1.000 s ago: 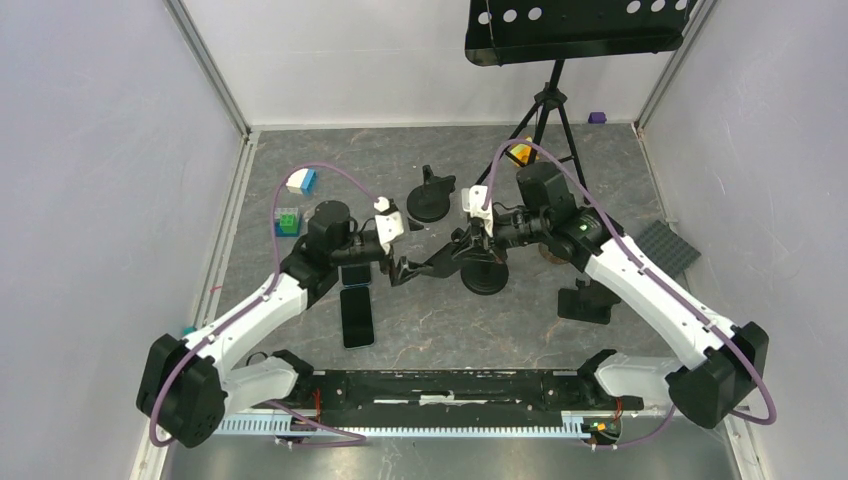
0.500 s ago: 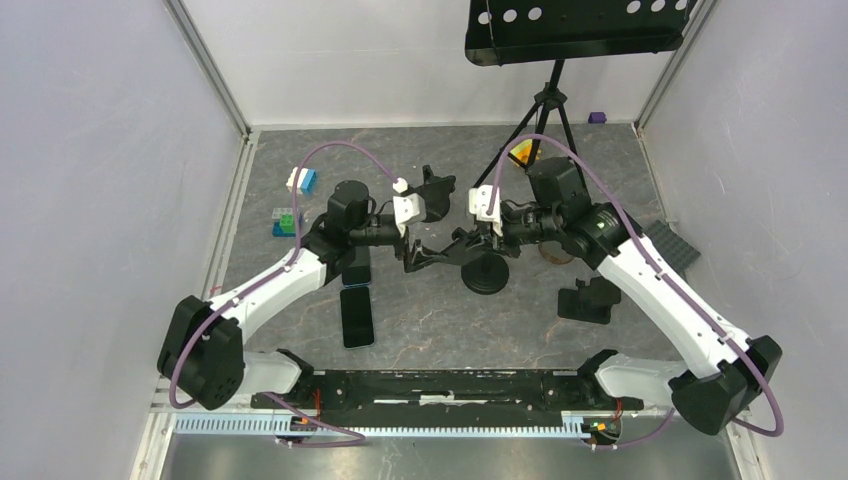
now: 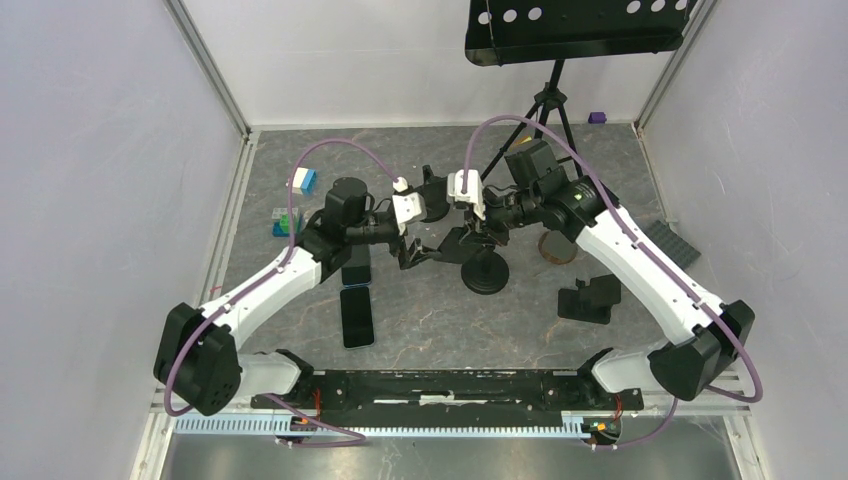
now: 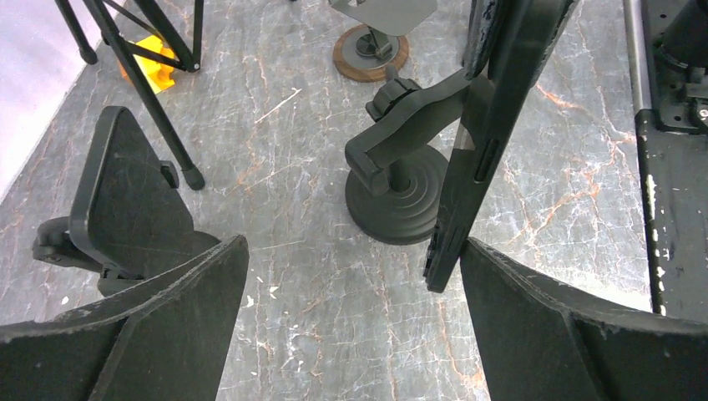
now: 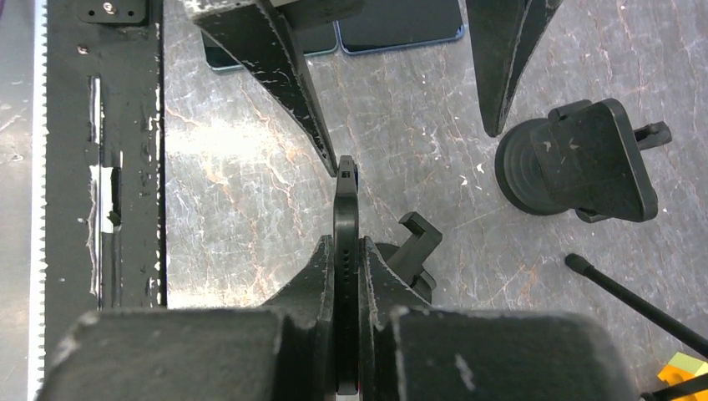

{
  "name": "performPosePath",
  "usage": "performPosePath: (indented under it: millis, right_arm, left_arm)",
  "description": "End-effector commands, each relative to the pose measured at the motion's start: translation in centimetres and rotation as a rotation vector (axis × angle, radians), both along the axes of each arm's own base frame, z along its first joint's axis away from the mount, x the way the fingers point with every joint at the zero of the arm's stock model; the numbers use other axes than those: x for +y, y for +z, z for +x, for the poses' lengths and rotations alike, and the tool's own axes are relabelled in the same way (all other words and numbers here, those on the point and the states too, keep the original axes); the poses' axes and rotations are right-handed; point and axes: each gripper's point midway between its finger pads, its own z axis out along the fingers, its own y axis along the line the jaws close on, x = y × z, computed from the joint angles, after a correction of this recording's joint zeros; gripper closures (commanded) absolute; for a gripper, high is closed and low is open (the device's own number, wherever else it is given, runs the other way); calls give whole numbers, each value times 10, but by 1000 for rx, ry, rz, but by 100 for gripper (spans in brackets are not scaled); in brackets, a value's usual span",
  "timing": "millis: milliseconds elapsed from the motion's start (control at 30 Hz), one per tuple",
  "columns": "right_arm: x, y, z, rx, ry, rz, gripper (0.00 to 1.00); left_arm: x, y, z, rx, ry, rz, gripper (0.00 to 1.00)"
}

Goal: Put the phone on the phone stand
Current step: Install the phone on the phone stand.

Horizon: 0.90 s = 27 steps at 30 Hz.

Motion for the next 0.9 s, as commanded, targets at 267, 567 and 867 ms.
performPosePath:
  millis: [267,567,867]
  right_arm:
    - [-5,3,14,-7,-87,-117,100]
    - [-18,3,11,-18,-101,-183,100]
    - [-38,-15,3,-9,-104,-280,100]
  left_arm:
    - [-1,25,17,-92,21,-7,0]
    - [-15,15,18,-98,-4,11,2]
    - [-30,15,20,-111,22,29,4]
